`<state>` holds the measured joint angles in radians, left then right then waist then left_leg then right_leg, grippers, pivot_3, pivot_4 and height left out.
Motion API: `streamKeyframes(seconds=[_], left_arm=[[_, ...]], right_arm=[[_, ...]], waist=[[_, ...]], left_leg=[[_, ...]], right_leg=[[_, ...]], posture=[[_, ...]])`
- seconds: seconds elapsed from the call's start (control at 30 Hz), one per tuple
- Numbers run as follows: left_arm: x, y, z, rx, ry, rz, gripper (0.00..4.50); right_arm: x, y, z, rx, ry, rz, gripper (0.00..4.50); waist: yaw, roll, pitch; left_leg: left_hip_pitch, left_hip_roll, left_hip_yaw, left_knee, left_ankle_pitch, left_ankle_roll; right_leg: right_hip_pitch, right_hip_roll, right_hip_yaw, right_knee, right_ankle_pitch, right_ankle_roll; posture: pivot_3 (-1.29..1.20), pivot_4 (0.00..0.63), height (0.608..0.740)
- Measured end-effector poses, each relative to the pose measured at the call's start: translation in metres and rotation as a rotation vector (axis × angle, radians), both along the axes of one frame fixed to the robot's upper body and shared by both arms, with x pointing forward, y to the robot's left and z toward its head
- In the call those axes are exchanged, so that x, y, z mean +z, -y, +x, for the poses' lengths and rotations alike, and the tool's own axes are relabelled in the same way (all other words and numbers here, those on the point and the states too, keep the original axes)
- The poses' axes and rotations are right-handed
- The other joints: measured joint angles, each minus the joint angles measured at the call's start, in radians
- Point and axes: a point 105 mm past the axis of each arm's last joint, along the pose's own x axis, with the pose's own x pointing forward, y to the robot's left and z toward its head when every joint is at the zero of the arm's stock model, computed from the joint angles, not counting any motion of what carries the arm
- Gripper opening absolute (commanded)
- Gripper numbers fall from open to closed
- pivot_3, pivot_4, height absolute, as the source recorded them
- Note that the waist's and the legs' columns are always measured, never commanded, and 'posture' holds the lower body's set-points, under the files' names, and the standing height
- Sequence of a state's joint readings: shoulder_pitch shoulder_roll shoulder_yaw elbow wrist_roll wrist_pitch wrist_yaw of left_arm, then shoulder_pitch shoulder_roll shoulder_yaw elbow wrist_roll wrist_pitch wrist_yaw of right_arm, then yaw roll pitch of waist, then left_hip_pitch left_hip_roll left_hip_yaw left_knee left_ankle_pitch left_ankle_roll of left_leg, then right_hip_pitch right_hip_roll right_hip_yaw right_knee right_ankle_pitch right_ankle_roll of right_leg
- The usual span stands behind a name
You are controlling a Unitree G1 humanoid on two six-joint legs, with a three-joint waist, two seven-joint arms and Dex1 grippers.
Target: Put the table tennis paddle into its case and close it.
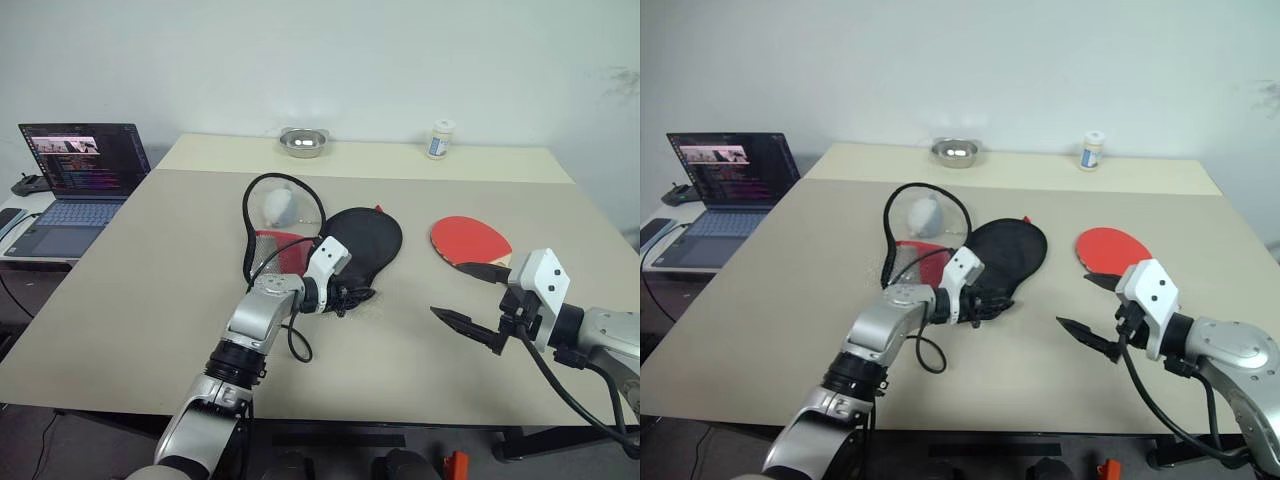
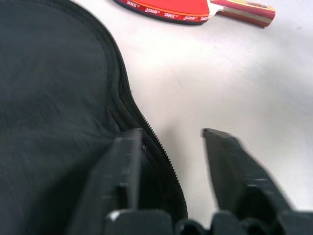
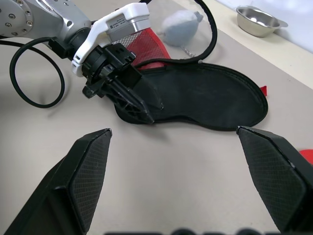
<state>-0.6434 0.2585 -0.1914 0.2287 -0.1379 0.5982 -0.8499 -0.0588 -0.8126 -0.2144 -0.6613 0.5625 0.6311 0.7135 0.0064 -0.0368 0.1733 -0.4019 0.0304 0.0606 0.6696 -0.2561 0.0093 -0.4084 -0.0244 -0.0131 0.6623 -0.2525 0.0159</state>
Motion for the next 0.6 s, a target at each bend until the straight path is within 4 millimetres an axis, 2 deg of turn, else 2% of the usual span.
streamKeyframes(seconds=[0.03, 0.17, 0.27, 0.37, 0.4, 0.5, 0.6], left_arm=[[0.000, -0.005, -0.001, -0.001, 0.006, 0.011, 3.68], [0.005, -0.025, -0.010, -0.053, 0.031, 0.009, 3.68], [0.021, -0.049, -0.010, -0.058, 0.061, -0.035, 3.68], [0.045, -0.084, -0.011, -0.057, 0.131, -0.032, 3.68], [0.055, -0.099, -0.014, -0.067, 0.149, -0.027, 3.68], [0.070, -0.114, -0.021, -0.106, 0.181, -0.012, 3.68], [0.074, -0.123, -0.025, -0.127, 0.187, 0.006, 3.68]], right_arm=[[0.000, 0.000, 0.000, -0.001, 0.001, 0.003, 4.50], [0.010, -0.003, 0.008, -0.034, 0.029, 0.047, 4.50], [0.013, -0.007, 0.017, -0.078, 0.032, 0.093, 4.50], [-0.004, -0.017, 0.030, -0.130, -0.040, 0.109, 4.50], [-0.014, -0.027, 0.037, -0.146, -0.087, 0.133, 4.50], [-0.033, -0.047, 0.046, -0.160, -0.181, 0.159, 4.50], [-0.043, -0.067, 0.063, -0.199, -0.232, 0.177, 4.50]], waist=[[-0.002, 0.000, 0.000], [-0.008, 0.000, 0.000], [-0.009, 0.000, 0.000], [-0.010, 0.000, 0.000], [-0.012, 0.000, 0.000], [-0.010, 0.001, 0.000], [-0.008, 0.001, 0.001]], left_leg=[[0.000, 0.000, 0.000, 0.000, 0.000, 0.000], [0.001, 0.002, 0.000, -0.001, 0.000, 0.000], [0.001, 0.003, 0.000, -0.001, 0.001, -0.001], [0.002, 0.003, 0.000, -0.003, 0.001, -0.002], [0.002, 0.003, 0.001, -0.004, 0.001, -0.002], [0.001, 0.003, 0.001, -0.005, 0.001, -0.002], [0.000, 0.002, 0.002, -0.005, 0.001, -0.002]], right_leg=[[0.000, 0.000, 0.000, 0.000, 0.000, 0.000], [0.000, 0.000, 0.000, 0.001, 0.000, -0.001], [0.000, 0.000, 0.000, 0.001, 0.000, -0.002], [-0.001, 0.000, 0.000, 0.001, 0.000, -0.005], [-0.002, 0.000, 0.000, 0.001, 0.000, -0.006], [-0.003, 0.000, 0.000, 0.000, 0.001, -0.010], [-0.003, -0.001, -0.001, 0.000, 0.001, -0.010]], posture=[[0.00, 0.150, 0.740], [0.00, 0.150, 0.740], [0.00, 0.150, 0.740], [0.00, 0.150, 0.740], [0.00, 0.150, 0.740], [0.00, 0.150, 0.740], [0.00, 0.150, 0.740]])
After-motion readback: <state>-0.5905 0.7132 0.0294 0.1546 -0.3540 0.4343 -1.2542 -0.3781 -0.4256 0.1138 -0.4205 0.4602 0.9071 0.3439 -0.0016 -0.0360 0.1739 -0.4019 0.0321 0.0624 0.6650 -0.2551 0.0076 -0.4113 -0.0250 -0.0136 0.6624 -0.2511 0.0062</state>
